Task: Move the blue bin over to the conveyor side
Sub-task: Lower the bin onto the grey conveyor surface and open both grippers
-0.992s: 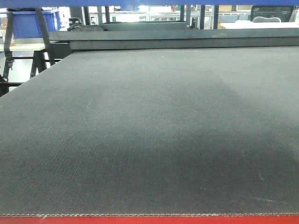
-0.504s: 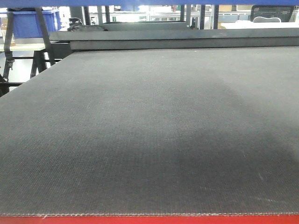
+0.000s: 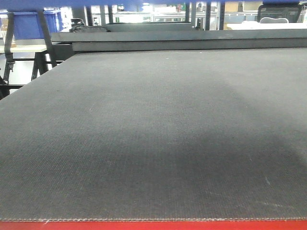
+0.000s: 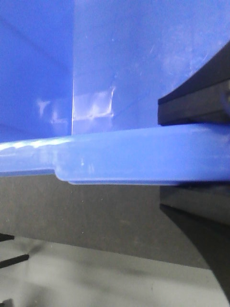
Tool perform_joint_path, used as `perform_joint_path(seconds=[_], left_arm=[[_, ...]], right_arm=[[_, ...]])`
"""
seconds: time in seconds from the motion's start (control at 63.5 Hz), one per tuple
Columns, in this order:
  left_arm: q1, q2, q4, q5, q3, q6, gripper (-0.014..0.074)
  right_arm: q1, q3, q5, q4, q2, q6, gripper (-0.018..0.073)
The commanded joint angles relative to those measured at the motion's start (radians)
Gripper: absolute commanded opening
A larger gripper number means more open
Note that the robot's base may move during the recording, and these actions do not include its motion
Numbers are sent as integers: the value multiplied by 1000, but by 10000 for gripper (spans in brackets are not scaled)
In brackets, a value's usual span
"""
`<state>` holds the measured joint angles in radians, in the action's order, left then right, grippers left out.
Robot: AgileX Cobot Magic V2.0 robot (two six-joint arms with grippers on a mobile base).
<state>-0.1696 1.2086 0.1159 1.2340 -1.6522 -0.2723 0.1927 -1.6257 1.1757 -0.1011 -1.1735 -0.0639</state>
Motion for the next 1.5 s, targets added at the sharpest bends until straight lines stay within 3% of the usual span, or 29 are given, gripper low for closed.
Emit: perform_joint_path(seconds=[0.0, 0.221, 0.567, 1.292, 1.386, 1.481], left_arm=[[0, 45, 48, -168, -13, 6, -19], [0, 199, 50, -339, -13, 6, -19], [0, 418, 50, -458, -13, 6, -19], [0, 526, 53, -467, -13, 6, -17], [0, 529, 53, -467, -13, 6, 1], [0, 540, 53, -453, -13, 6, 73]], right_arm=[[0, -10, -160, 26, -39, 28, -81], [0, -10, -306, 26, -180, 28, -81], [0, -10, -424, 26, -373, 28, -81], [0, -10, -409, 26, -548, 28, -76], [0, -10, -407, 26, -550, 28, -8], [0, -10, -407, 26, -550, 28, 155]])
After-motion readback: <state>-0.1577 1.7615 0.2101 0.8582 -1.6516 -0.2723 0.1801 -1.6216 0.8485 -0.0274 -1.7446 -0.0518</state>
